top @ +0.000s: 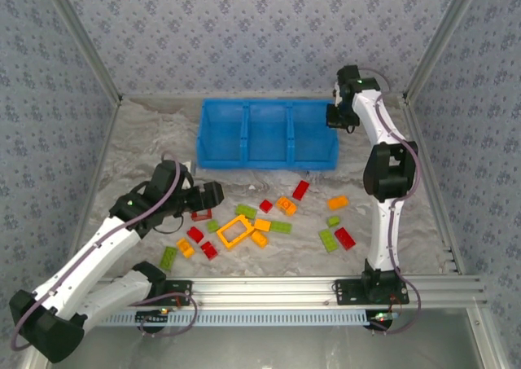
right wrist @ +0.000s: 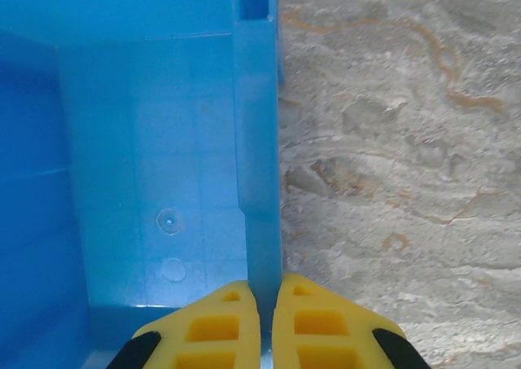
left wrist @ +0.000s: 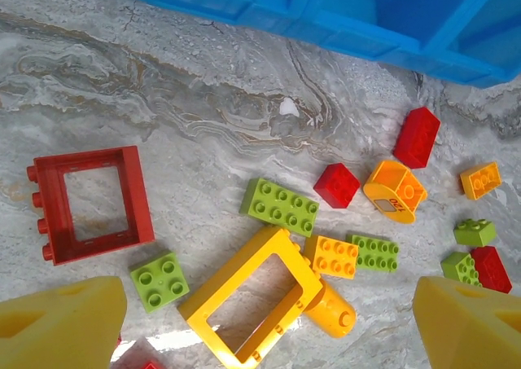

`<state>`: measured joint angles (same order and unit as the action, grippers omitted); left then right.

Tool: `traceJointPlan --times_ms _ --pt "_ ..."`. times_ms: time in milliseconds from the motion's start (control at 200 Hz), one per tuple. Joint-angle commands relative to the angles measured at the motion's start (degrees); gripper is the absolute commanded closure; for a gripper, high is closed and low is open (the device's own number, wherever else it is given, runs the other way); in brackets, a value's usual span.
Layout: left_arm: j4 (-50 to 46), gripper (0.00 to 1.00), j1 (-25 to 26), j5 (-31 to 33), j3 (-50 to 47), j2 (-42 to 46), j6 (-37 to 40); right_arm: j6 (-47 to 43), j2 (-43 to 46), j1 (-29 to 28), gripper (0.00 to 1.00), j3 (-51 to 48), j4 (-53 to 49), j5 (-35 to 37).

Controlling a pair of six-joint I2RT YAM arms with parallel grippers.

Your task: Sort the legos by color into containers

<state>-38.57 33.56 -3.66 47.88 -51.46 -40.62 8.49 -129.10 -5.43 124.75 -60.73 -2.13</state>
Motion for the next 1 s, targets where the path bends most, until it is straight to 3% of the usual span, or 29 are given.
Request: traceJointPlan --times_ms 0,420,575,685,859,994 --pt "1.9 0.09 0.6 -0.8 2.3 -0.8 -0.2 -1.2 -3.5 1.2 0.94 3.3 -1.6 2.4" --pt "-1.4 0.1 0.6 2.1 2.5 -1.4 -0.2 4.2 -1.5 1.6 0.94 -0.6 1.0 -0.4" --pt "-5.8 0.16 0.6 4.8 2.7 -2.2 -1.5 5.3 0.8 1.5 0.7 -3.1 2.4 0.2" --pt "-6.6 0.24 0.6 4.5 2.6 -3.8 -2.3 5.3 4.0 1.3 0.57 -4.2 3.3 0.8" --pt "-6.1 0.36 1.1 4.5 4.1 -10.2 -3.8 6.2 13.3 -0.1 0.51 -7.7 5.2 4.0" --pt "-4.6 0.46 1.5 5.6 5.5 -17.2 -4.2 7.3 28.8 -4.8 0.46 -20.9 13.8 3.7"
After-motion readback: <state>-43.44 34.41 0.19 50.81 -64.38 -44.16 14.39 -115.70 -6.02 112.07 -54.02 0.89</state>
